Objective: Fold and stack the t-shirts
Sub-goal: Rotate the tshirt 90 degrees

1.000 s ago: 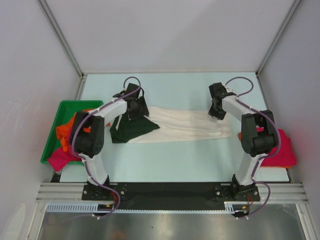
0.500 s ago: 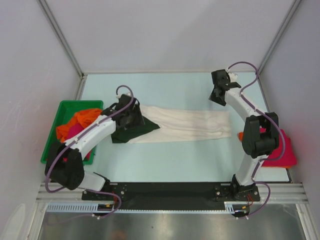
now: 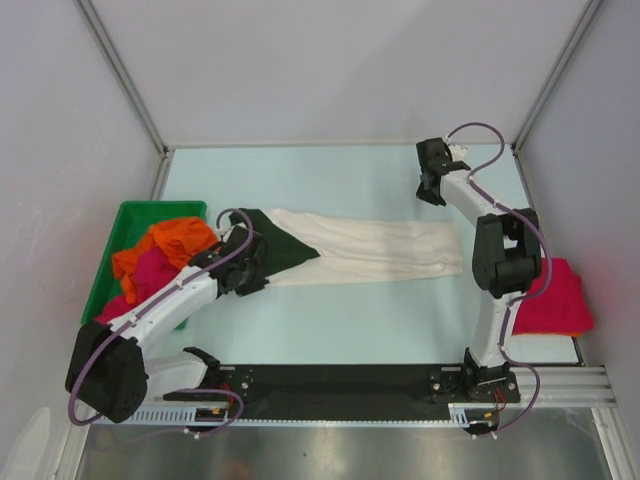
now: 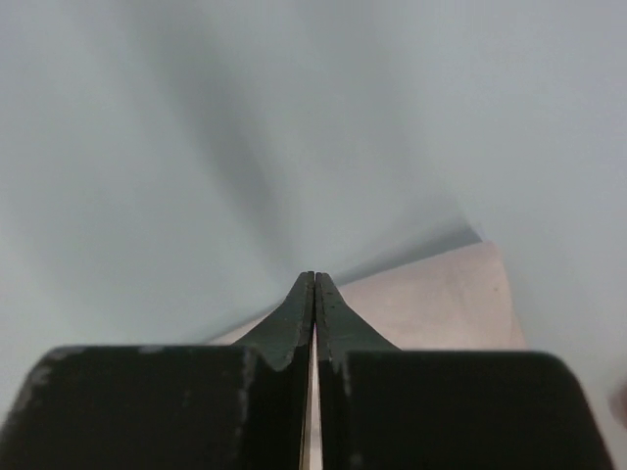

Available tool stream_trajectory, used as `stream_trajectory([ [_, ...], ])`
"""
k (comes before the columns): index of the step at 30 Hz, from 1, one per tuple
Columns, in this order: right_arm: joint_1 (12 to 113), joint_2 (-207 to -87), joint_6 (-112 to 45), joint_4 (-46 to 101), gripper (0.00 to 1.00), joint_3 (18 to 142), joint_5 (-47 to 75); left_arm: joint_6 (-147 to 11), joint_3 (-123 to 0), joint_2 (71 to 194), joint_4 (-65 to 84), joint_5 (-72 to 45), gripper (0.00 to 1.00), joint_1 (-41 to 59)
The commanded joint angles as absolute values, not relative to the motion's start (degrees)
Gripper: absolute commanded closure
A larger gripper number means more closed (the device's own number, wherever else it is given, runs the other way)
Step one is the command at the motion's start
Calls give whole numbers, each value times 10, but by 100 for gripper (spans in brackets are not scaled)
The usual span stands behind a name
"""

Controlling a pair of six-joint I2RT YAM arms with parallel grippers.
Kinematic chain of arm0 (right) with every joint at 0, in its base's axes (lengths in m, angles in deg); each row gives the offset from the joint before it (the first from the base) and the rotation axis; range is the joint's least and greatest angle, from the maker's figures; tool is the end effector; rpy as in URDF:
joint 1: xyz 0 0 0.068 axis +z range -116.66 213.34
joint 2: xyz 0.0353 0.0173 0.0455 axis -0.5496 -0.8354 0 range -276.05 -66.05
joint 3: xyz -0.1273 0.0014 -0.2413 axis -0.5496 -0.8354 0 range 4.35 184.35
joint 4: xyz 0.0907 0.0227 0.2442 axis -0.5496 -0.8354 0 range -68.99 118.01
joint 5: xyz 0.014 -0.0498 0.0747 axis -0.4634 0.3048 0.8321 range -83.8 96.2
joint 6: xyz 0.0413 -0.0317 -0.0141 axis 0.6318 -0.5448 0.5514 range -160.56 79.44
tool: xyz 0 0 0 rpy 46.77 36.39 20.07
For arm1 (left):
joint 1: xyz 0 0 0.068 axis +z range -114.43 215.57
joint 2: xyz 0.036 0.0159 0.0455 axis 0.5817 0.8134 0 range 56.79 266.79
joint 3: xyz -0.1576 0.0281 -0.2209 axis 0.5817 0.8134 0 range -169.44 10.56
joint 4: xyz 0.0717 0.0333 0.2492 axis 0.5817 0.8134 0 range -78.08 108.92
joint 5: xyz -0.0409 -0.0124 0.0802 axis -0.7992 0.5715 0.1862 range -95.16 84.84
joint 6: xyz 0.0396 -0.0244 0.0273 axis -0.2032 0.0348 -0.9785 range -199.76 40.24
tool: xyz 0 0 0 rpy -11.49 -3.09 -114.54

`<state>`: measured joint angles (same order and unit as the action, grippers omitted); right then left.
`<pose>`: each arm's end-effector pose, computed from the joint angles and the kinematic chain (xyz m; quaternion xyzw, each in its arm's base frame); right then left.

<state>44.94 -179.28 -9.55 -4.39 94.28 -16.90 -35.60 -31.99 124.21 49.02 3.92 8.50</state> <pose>0.4269 0.0734 0.2262 0.2160 0.9129 -0.0733 0.3386 0.1961 -0.0940 0.2124 -0.1627 0.9536 -0.0782 0.2410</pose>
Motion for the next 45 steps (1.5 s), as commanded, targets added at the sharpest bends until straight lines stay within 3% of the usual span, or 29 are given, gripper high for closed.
stream_trajectory([
  [1,435,-1851,-99,-41,100,987,-181,-338,-298,1238,499,57,100,75],
  [18,442,-1848,-87,-18,100,910,-179,-331,-319,1386,455,48,100,74],
  [32,454,-1825,-69,-16,100,849,-174,-345,-411,1509,454,64,100,75],
  [45,489,-1731,-33,-63,100,741,-178,-366,-480,1576,471,77,100,119],
])
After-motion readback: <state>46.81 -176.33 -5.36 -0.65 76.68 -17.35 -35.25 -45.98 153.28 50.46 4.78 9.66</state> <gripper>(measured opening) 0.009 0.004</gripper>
